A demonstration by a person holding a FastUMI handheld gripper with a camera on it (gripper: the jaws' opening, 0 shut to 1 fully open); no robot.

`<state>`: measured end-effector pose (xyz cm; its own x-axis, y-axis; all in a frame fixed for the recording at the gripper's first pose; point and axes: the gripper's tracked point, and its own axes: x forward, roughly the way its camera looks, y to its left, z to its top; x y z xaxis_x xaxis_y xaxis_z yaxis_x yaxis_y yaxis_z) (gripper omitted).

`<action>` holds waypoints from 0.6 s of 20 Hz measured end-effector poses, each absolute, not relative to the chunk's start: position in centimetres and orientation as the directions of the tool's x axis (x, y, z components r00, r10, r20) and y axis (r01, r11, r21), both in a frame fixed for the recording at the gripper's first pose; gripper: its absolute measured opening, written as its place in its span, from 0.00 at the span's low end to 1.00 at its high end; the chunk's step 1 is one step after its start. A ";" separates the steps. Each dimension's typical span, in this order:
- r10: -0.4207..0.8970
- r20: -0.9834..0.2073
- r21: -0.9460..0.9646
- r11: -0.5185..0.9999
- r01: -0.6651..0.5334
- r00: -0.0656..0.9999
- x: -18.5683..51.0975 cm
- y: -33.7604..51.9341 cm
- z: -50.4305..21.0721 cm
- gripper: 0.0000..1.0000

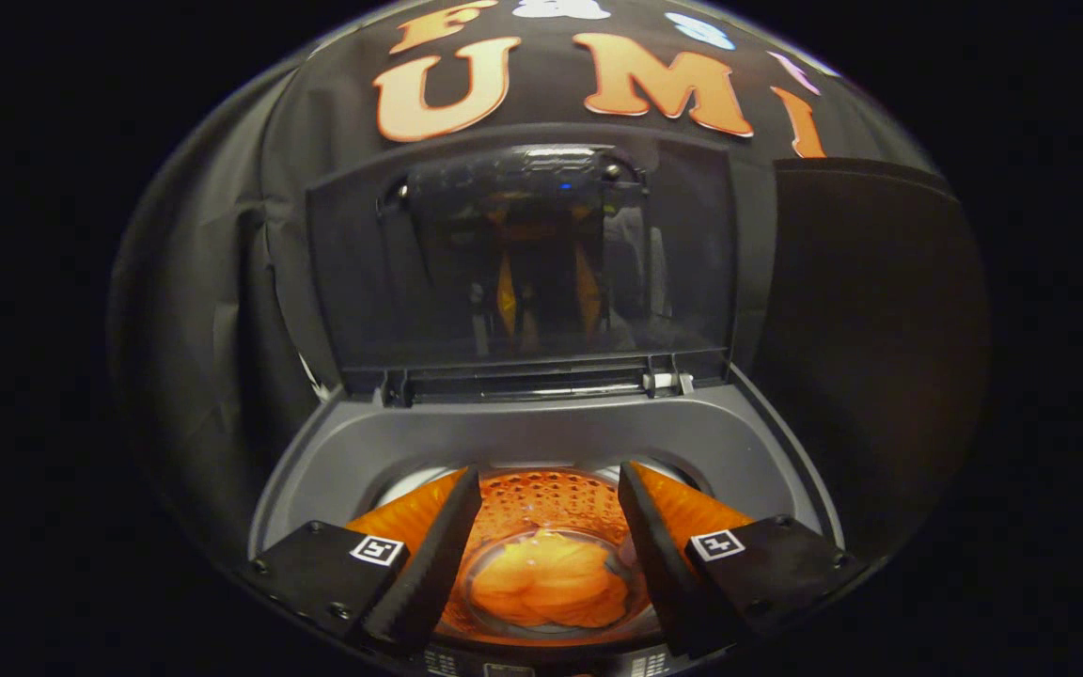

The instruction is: Put the clothes into the washing machine and then close the washing machine lid.

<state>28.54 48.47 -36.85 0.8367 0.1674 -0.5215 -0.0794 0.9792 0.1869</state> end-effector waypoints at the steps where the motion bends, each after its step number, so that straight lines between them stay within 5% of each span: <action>1: 0.173 -0.490 0.244 0.968 -0.056 0.854 28.2 48.2 -35.7 0.95; 6: 0.194 -0.347 0.352 0.934 -0.065 0.917 26.3 45.9 -28.5 0.97; 12: 0.177 -0.127 0.251 0.958 -0.141 0.976 24.0 43.7 -17.4 0.97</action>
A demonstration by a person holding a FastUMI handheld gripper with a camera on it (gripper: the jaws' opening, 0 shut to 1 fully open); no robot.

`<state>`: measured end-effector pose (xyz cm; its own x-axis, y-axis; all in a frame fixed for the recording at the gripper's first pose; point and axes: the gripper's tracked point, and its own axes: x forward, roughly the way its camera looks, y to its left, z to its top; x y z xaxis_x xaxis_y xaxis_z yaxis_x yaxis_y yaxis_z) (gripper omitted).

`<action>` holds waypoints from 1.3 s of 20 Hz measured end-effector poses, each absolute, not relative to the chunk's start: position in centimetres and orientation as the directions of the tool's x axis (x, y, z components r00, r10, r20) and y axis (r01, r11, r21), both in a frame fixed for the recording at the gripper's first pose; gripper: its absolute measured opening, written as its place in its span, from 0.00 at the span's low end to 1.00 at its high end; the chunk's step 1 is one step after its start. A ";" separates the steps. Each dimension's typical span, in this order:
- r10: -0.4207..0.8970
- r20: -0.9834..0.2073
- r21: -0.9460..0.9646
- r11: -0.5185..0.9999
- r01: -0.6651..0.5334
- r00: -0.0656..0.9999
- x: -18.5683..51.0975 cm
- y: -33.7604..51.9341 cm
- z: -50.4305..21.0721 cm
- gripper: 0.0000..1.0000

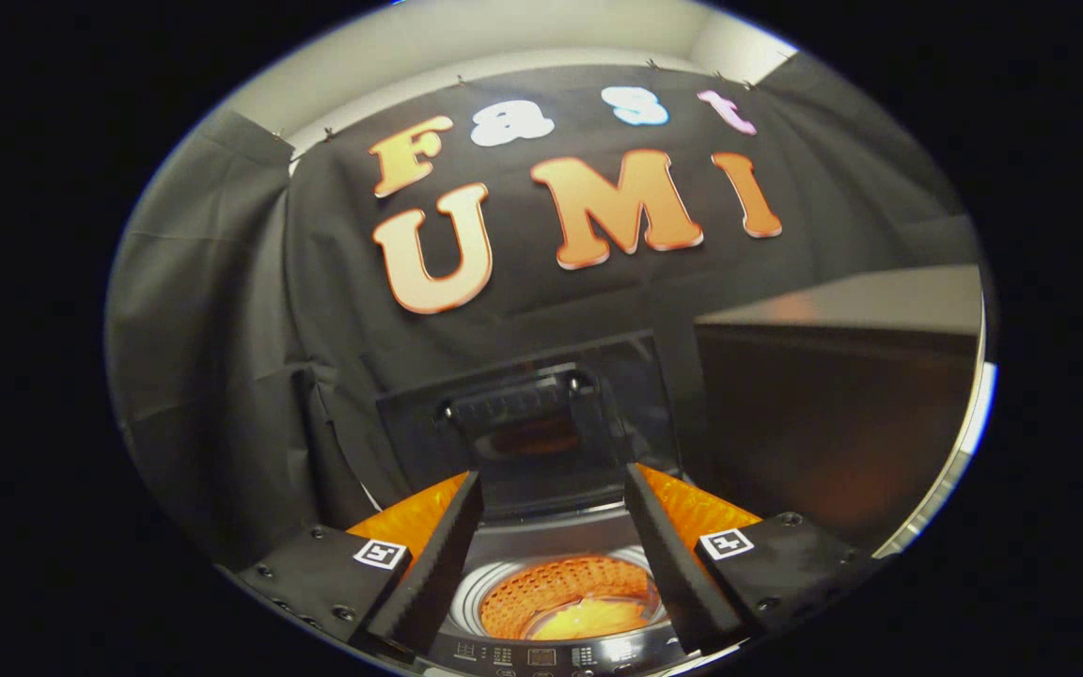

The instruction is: Put the clothes into the washing machine and then close the washing machine lid.

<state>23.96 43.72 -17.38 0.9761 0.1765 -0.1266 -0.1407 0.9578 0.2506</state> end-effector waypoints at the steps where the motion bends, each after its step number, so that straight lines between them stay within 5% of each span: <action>1: 0.186 -0.106 0.232 0.960 -0.157 0.977 23.7 43.8 -15.7 0.97; 13: 0.177 -0.148 0.071 0.983 -0.168 0.973 32.6 45.2 -3.6 0.97; 26: 0.204 -0.407 0.056 0.978 -0.199 0.890 48.0 47.8 -12.2 0.97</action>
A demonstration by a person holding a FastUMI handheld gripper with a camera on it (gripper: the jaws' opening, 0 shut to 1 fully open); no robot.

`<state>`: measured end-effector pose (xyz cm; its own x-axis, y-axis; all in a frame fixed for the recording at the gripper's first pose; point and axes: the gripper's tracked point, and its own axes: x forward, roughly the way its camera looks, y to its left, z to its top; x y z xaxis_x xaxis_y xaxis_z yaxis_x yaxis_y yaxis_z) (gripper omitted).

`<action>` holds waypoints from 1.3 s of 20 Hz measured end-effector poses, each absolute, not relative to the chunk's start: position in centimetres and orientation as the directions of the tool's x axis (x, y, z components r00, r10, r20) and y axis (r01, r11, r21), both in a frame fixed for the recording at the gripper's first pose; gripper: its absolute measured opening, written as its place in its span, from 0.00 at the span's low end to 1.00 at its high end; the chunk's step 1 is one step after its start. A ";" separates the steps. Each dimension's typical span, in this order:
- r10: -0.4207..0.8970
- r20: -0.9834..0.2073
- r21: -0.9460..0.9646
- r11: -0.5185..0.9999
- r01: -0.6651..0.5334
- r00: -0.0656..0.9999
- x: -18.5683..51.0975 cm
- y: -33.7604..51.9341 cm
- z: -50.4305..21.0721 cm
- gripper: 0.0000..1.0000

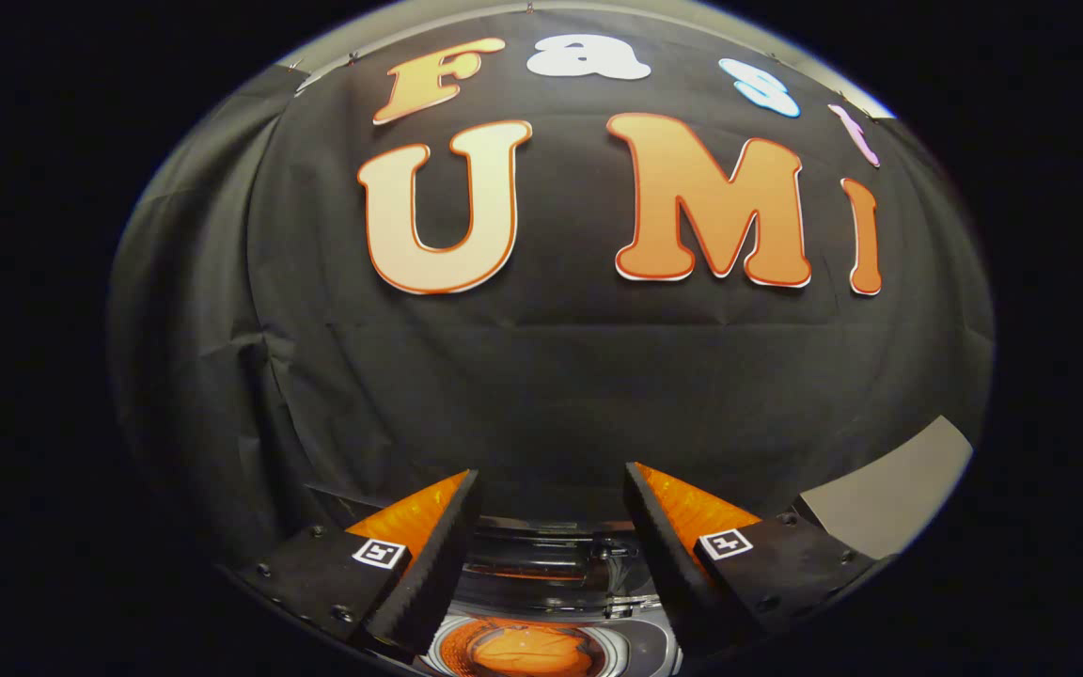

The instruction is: Put the clothes into the washing machine and then close the washing machine lid.

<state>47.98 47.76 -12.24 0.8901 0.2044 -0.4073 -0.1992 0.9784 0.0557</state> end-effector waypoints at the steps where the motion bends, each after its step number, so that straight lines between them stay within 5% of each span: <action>1: 0.204 -0.421 0.039 0.978 -0.207 0.884 48.6 47.9 -12.8 0.97; 12: 0.194 -0.501 0.049 0.979 -0.197 0.843 50.9 49.5 -17.3 0.95; 26: 0.212 -0.437 0.113 0.977 -0.181 0.874 48.0 48.5 -16.7 0.99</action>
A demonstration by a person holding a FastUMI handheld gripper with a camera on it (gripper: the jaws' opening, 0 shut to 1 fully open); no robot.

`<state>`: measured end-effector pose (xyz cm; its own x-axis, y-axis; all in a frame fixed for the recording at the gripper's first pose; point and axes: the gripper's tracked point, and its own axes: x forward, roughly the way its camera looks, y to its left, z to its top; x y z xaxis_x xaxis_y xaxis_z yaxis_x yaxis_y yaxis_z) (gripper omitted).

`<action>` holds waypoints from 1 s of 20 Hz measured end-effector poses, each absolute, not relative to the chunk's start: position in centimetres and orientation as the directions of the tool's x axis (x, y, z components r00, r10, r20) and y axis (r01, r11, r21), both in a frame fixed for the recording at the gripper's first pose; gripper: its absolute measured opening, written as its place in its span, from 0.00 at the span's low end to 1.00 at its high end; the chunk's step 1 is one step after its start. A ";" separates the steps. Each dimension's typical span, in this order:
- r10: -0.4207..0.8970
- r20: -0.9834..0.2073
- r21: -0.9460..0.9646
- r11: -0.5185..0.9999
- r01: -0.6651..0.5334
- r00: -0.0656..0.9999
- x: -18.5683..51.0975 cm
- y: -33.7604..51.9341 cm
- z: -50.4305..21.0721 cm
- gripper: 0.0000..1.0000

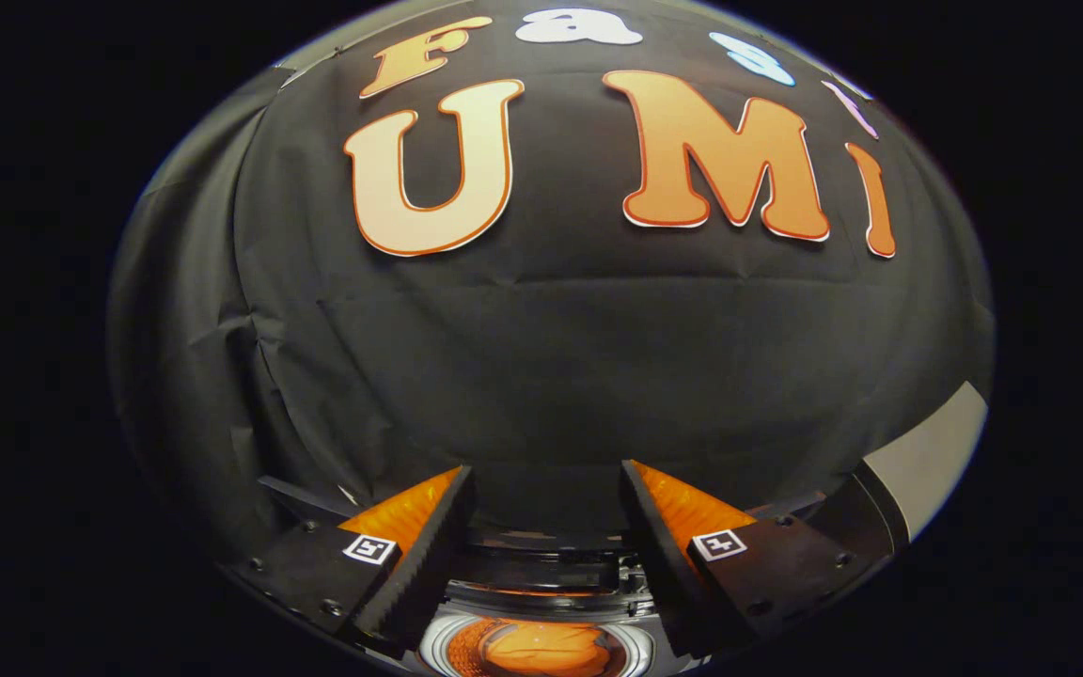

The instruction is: Put the clothes into the washing machine and then close the washing machine lid.

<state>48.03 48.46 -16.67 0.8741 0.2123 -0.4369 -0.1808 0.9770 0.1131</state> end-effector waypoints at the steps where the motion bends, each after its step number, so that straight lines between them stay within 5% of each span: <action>1: 0.203 -0.425 0.106 0.979 -0.174 0.882 47.7 48.2 -16.3 0.99; 20: 0.247 -0.312 0.100 0.969 -0.227 0.917 38.9 47.1 -15.7 0.99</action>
